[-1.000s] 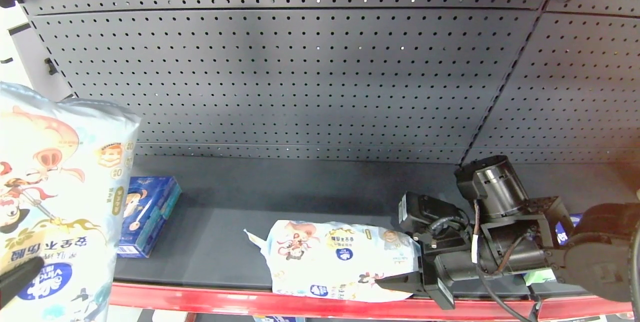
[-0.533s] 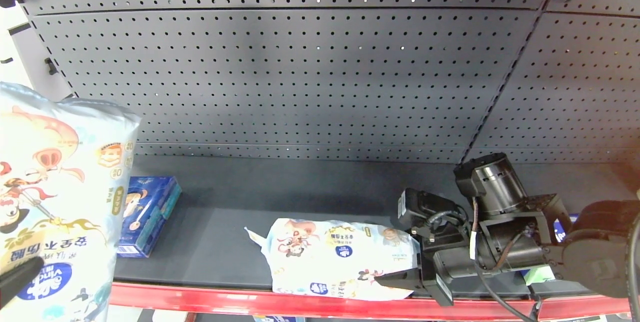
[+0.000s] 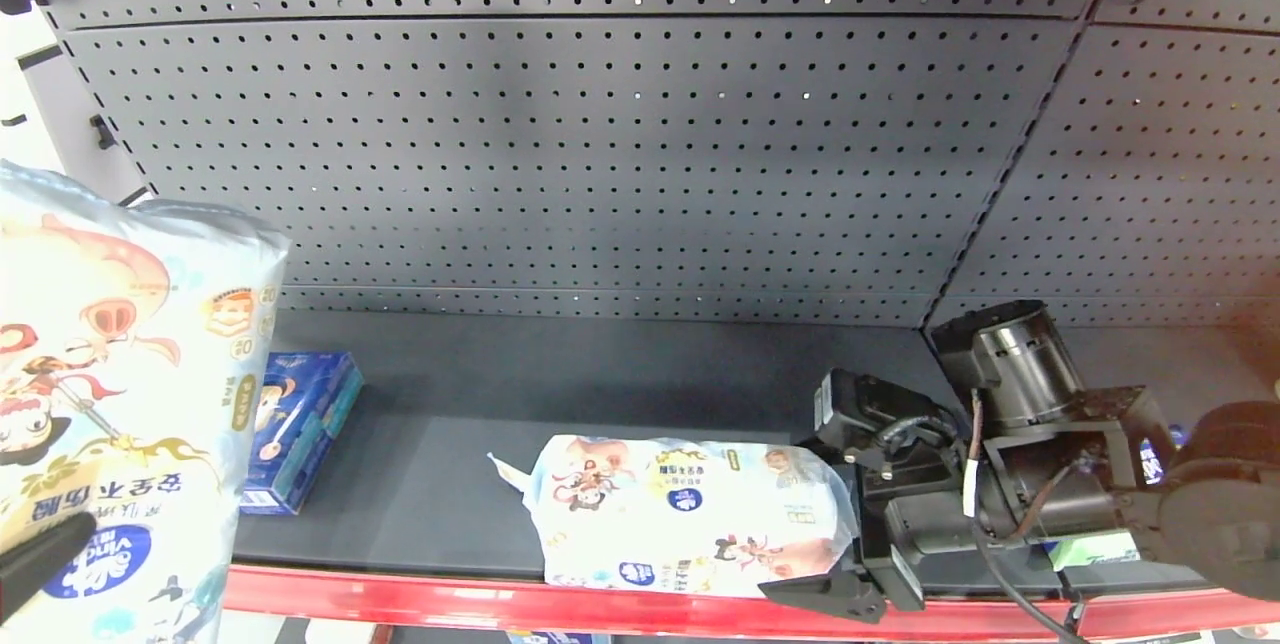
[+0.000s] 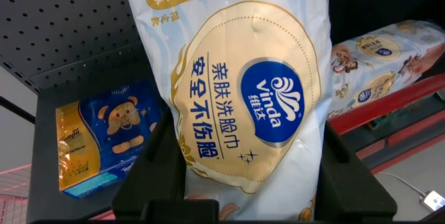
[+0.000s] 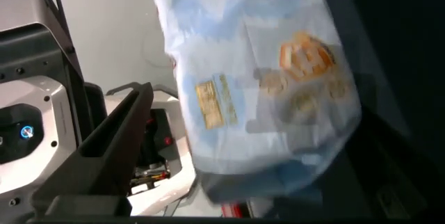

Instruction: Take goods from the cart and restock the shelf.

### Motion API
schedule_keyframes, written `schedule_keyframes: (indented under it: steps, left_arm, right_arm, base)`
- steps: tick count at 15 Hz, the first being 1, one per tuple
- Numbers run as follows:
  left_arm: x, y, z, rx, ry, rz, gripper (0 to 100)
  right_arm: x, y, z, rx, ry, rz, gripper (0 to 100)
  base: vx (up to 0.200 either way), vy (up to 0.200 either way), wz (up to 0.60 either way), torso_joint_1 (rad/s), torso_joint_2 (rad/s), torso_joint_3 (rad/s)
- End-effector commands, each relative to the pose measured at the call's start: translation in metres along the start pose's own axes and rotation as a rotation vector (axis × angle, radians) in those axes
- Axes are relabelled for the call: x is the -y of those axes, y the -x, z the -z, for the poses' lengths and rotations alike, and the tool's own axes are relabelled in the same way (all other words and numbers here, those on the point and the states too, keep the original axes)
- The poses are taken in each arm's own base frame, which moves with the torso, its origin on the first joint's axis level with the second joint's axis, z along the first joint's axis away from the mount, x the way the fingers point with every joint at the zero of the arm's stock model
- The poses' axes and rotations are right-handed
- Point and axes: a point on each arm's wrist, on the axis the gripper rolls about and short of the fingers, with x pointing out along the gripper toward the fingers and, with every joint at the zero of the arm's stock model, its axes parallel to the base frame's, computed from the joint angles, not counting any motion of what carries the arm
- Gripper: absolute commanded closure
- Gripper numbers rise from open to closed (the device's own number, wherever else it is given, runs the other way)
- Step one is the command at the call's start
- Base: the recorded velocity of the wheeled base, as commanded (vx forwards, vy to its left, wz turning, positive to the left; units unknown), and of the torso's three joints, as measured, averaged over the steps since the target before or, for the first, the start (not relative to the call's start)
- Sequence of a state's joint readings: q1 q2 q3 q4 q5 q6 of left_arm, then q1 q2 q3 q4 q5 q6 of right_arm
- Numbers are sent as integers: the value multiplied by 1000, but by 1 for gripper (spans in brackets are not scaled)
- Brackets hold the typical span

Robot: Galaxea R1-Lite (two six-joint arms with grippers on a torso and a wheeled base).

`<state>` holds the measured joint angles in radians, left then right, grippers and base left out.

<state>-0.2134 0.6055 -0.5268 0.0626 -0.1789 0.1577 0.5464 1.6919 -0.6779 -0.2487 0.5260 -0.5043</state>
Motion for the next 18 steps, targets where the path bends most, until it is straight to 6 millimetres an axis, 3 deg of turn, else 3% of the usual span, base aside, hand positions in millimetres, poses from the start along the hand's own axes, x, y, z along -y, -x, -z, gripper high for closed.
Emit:
schedule_keyframes:
  steps: [1, 3, 4, 5, 6, 9, 13, 18]
  left_arm:
    - [-2, -8, -1, -31, 5, 7, 100]
    - [-3, -16, -1, -64, 9, 18, 100]
    - [-4, -23, 0, -94, 15, 25, 100]
    - [-4, -23, 0, -94, 15, 25, 100]
    - [-6, -35, -1, -140, 6, 40, 100]
    - [-10, -63, -13, -193, -77, 83, 100]
    - [-15, -108, -29, -223, -189, 245, 100]
    - [-26, -188, -42, -209, -473, 419, 100]
  right_arm:
    - [-6, 33, 7, 36, -10, 73, 0]
    - [-16, 62, 16, 71, -16, 136, 0]
    - [-34, 88, 27, 112, -14, 186, 0]
    - [-34, 88, 27, 112, -14, 186, 0]
    - [-65, 120, 55, 153, -27, 303, 0]
    - [-106, 159, 76, 300, -126, 585, 0]
    - [-146, 169, 101, 409, -245, 967, 0]
    - [-161, 159, 121, 424, -257, 1071, 0]
  base:
    - [0, 0, 0, 0, 0, 0]
    - [0, 0, 0, 0, 0, 0]
    - [0, 0, 0, 0, 0, 0]
    - [0, 0, 0, 0, 0, 0]
    - [0, 0, 0, 0, 0, 0]
    - [0, 0, 0, 0, 0, 0]
    - [0, 0, 0, 0, 0, 0]
    - [0, 0, 0, 0, 0, 0]
